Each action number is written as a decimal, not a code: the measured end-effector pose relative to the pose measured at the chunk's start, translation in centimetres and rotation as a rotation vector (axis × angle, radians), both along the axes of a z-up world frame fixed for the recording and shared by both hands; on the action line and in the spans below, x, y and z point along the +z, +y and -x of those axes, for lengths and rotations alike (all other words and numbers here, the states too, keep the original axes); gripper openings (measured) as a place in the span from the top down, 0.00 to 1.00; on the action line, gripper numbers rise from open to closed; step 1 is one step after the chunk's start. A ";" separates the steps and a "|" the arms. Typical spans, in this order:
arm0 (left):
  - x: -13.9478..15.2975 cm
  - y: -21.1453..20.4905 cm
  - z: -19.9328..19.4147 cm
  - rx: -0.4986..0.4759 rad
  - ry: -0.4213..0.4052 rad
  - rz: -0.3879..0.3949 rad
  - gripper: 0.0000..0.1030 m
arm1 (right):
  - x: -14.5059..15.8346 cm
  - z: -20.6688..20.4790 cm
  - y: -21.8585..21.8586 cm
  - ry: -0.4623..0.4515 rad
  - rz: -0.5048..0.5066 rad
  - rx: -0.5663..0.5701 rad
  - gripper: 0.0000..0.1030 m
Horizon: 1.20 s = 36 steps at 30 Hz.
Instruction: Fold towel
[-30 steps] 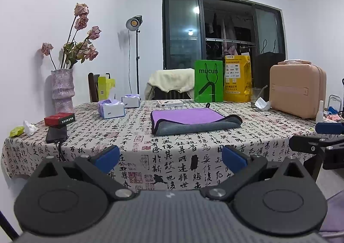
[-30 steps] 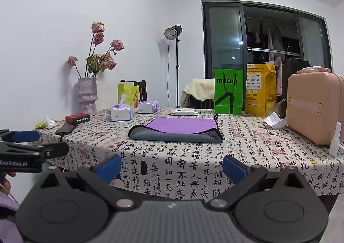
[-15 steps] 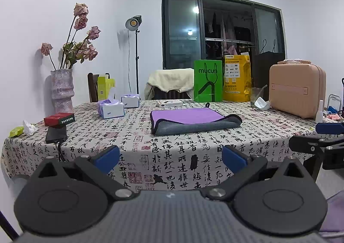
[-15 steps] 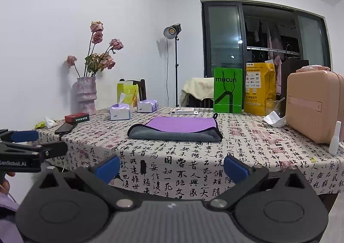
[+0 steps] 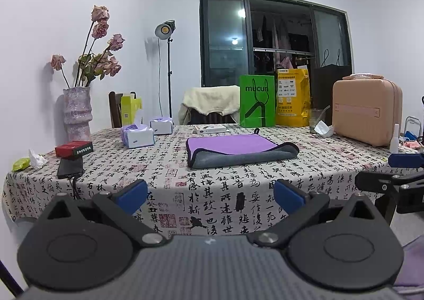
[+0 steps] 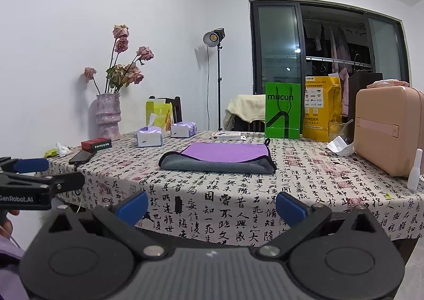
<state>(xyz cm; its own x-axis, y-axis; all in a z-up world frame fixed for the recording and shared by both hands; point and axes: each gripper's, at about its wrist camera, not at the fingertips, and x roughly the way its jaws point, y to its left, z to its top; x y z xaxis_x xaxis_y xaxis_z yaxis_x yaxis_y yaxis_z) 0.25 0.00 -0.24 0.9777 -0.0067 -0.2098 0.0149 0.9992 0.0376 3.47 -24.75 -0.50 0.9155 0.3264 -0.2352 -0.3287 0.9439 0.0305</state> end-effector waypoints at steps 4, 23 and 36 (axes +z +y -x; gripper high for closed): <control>0.0 0.0 0.0 0.000 0.000 0.000 0.00 | 0.0 0.0 0.0 0.000 0.000 -0.001 0.00; 0.1 0.1 0.0 -0.002 0.001 -0.001 0.00 | -0.1 -0.3 -0.2 0.006 -0.003 -0.005 0.00; 0.0 0.1 -0.4 0.001 0.016 -0.005 0.00 | -0.4 -0.6 0.0 0.001 0.008 -0.010 0.00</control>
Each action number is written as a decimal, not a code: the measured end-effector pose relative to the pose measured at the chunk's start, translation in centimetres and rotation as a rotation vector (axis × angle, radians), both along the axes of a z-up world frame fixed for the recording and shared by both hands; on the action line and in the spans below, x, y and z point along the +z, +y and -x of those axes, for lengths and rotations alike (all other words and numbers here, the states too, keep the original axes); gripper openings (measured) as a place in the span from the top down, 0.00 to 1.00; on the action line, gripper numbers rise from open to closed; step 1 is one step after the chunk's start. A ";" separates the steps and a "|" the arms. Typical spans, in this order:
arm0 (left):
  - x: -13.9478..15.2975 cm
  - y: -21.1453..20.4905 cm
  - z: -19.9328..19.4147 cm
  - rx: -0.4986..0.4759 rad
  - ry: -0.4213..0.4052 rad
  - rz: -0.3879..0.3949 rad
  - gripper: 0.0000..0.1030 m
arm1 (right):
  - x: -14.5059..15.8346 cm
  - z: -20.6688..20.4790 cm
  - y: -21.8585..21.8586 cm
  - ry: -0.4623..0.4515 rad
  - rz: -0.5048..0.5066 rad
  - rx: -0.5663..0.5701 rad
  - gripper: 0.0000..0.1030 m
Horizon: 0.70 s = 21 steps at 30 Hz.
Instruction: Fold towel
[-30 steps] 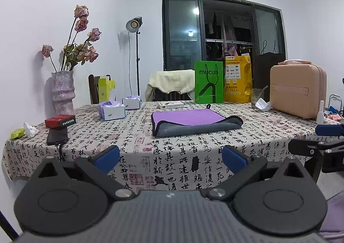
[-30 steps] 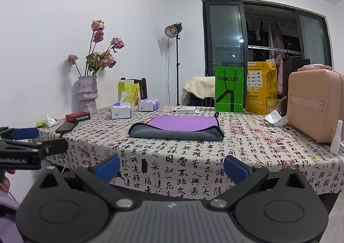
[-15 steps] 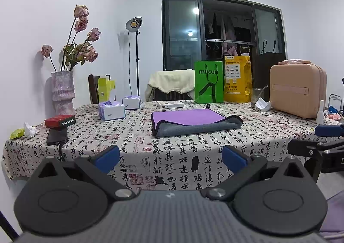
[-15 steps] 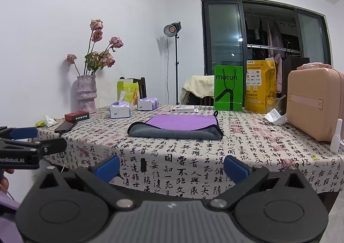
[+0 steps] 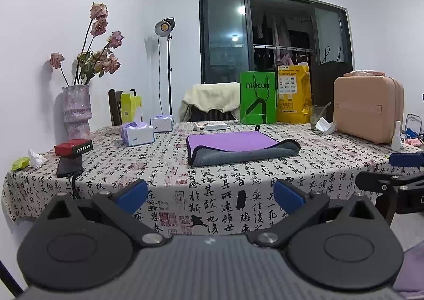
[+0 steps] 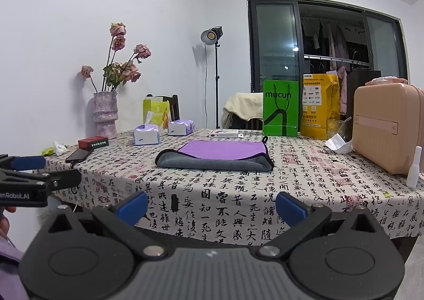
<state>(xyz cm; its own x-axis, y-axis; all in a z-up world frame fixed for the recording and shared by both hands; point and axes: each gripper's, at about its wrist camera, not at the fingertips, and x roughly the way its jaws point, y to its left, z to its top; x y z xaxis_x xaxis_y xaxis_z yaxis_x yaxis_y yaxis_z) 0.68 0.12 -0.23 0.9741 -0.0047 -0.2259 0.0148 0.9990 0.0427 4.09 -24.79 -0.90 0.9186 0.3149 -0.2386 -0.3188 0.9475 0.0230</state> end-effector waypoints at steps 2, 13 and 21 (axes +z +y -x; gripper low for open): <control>-0.1 0.1 -0.3 0.006 0.007 0.003 0.00 | -0.1 0.0 0.0 -0.002 0.005 0.000 0.00; -0.1 1.3 -3.5 0.054 0.042 0.013 0.00 | -0.6 -2.3 0.3 -0.003 0.024 -0.003 0.00; -0.3 2.3 -6.6 0.086 0.068 0.033 0.00 | -0.9 -5.7 0.6 0.016 0.047 -0.014 0.00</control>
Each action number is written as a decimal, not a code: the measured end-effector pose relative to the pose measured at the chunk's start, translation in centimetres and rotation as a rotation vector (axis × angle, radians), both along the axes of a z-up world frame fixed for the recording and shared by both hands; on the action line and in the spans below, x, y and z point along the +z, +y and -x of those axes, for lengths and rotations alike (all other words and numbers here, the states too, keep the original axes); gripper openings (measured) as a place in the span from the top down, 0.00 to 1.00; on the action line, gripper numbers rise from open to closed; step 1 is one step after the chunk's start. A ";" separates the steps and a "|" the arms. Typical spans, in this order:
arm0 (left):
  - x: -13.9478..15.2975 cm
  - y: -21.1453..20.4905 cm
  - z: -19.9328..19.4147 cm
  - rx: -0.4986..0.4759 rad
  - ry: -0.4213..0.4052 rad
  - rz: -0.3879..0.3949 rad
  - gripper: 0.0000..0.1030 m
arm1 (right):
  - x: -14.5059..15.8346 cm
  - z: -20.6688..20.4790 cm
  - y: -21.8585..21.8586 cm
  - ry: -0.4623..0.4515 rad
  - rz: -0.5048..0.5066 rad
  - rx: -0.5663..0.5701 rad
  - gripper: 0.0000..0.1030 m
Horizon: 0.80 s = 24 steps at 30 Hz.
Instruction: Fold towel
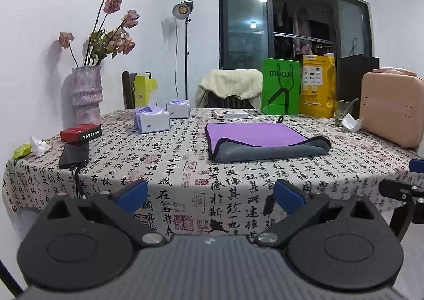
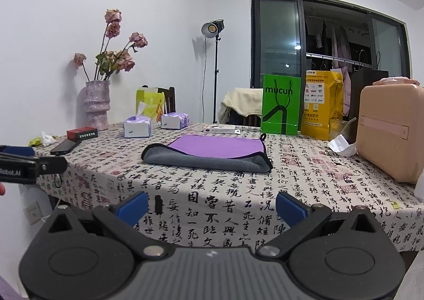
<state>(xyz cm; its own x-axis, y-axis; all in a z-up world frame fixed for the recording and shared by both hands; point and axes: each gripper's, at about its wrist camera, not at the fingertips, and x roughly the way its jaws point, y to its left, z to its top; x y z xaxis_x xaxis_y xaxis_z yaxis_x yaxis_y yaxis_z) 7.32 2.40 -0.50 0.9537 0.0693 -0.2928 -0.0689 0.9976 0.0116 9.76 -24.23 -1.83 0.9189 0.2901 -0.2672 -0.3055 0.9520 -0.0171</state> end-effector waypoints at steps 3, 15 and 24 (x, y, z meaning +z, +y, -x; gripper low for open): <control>0.0 0.2 -1.1 0.009 0.002 0.002 0.00 | 0.2 -1.1 -0.2 0.000 0.000 -0.013 0.00; -0.6 0.8 -6.8 0.037 0.064 0.037 0.00 | 0.2 -6.1 -1.1 0.023 0.014 -0.063 0.00; -1.0 1.3 -12.0 0.022 0.110 0.032 0.00 | -0.3 -10.9 -0.5 -0.020 0.062 -0.073 0.00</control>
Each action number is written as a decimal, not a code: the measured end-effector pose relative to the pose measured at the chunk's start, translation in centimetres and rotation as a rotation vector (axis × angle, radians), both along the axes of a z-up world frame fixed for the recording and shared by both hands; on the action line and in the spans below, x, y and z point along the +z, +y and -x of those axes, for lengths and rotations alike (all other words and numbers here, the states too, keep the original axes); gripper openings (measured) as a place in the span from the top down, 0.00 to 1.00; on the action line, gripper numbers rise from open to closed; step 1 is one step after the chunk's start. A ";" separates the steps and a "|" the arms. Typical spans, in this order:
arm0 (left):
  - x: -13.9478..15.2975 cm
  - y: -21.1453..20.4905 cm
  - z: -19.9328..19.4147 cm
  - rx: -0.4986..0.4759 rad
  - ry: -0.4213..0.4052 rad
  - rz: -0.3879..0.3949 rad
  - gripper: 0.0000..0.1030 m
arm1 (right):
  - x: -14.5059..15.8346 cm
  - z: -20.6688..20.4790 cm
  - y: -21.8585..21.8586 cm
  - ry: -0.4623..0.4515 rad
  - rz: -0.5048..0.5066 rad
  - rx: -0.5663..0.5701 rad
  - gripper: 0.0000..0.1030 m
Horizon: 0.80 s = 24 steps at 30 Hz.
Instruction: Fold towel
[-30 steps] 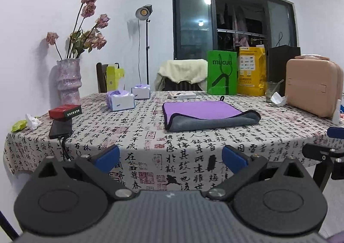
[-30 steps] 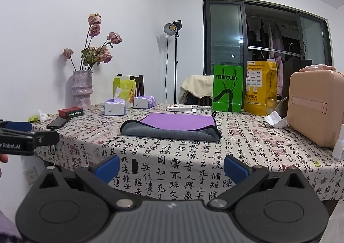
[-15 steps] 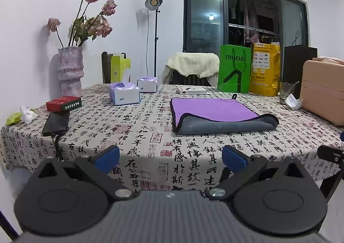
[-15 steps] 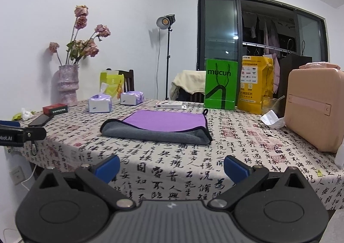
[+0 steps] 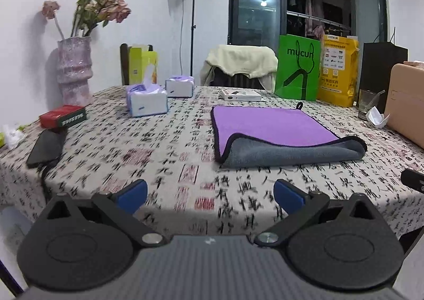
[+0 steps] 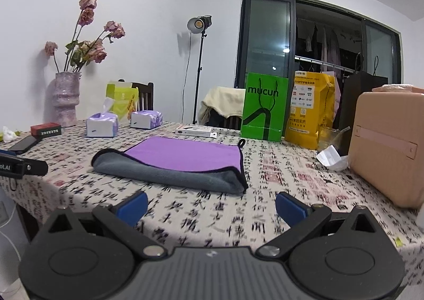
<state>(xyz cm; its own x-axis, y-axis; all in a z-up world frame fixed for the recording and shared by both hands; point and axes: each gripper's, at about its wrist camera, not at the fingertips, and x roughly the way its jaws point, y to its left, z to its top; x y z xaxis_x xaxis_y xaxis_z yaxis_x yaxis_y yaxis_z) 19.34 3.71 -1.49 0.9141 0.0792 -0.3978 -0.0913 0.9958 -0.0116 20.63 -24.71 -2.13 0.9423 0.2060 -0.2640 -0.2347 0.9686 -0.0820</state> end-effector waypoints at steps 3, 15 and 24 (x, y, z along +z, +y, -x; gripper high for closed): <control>0.1 -0.2 -1.9 -0.018 -0.006 -0.014 0.00 | 0.0 -2.0 0.3 0.002 -0.001 -0.016 0.00; -0.4 -1.0 -8.8 -0.102 -0.042 -0.069 0.03 | -0.3 -10.6 1.3 0.056 0.019 0.003 0.07; -1.5 0.1 -14.2 -0.116 0.053 0.035 0.35 | -0.9 -16.3 0.7 0.148 0.060 0.045 0.26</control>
<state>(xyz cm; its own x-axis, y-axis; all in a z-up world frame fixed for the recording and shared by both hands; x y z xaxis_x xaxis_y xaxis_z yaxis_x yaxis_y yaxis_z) 33.59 3.84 -3.01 0.8937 -0.0406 -0.4469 0.0231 0.9987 -0.0446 36.89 -23.99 -3.02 0.8824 0.2269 -0.4122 -0.2916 0.9513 -0.1005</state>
